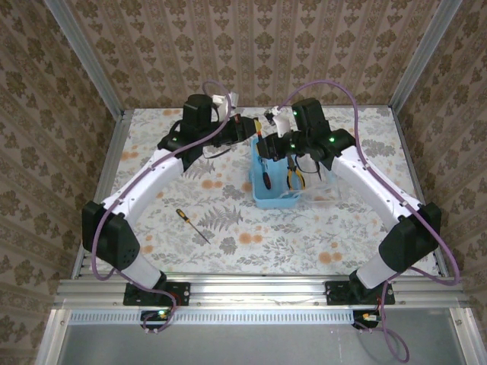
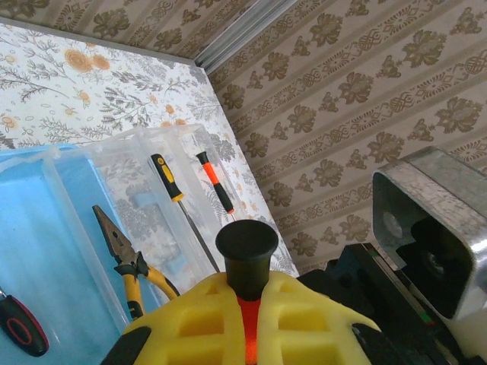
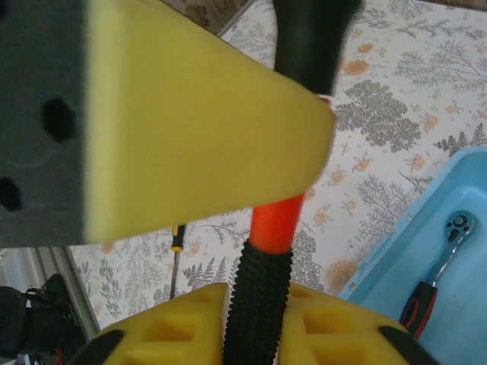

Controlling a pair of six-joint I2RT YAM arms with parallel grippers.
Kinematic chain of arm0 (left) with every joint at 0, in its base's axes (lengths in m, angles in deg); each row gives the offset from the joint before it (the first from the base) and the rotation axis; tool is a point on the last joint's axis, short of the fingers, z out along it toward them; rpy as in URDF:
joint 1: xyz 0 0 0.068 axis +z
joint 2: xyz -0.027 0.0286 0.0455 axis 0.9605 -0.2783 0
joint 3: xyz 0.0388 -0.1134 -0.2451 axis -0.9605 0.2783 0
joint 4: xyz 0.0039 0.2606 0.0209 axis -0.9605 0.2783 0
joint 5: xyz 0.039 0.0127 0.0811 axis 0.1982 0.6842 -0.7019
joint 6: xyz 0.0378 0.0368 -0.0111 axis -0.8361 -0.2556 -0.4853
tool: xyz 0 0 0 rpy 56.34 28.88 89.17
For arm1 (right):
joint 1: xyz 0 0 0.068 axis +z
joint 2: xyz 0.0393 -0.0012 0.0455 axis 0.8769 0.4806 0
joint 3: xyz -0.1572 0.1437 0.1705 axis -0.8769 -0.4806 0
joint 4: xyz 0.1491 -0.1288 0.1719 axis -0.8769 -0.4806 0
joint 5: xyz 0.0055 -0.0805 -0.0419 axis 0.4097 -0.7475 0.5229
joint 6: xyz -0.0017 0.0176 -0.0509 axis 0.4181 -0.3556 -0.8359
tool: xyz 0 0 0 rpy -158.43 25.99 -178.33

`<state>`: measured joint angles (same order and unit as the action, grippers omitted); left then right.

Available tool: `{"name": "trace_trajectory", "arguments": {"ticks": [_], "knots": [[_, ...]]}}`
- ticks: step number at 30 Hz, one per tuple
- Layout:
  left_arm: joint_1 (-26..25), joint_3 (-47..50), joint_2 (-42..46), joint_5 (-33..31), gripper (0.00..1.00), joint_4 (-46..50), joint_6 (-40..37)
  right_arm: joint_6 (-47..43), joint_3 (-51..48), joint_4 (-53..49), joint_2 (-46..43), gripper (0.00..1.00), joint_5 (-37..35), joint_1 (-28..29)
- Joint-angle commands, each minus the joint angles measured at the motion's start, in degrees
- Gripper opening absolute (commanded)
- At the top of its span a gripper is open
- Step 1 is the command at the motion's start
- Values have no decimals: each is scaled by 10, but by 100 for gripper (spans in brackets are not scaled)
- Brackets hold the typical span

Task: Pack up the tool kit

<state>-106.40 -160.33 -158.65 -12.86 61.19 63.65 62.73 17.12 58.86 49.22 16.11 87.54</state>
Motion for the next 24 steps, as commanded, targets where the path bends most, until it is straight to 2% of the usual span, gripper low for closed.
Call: {"name": "trace_trajectory", "arguments": {"ticks": [1, 4, 6, 9, 12, 15, 16, 19, 24], "knots": [[-5, 4, 13, 18, 0, -5, 1, 0, 21, 16, 3, 12, 4, 1], [-5, -2, 9, 12, 0, 8, -9, -4, 24, 8, -1, 0, -1, 1], [-4, -9, 6, 1, 10, 27, -23, -7, 23, 6, -5, 0, -4, 1], [-2, -21, 3, -38, 43, 73, -61, -11, 22, 0, -9, 0, -9, 0], [10, -27, 5, -87, 69, 132, -102, -19, 24, -17, -11, 0, -19, -10], [25, -22, 18, -162, 95, 203, -149, -21, 23, -58, -16, 0, -35, -40], [30, -18, 24, -195, 100, 228, -164, -23, 24, -73, -18, 0, -44, -55], [50, 7, 43, -273, 100, 284, -190, -37, 31, -126, -17, 0, -101, -101], [95, 76, 78, -337, 100, 313, -199, -69, 28, -178, 13, 0, -262, -159]]}}
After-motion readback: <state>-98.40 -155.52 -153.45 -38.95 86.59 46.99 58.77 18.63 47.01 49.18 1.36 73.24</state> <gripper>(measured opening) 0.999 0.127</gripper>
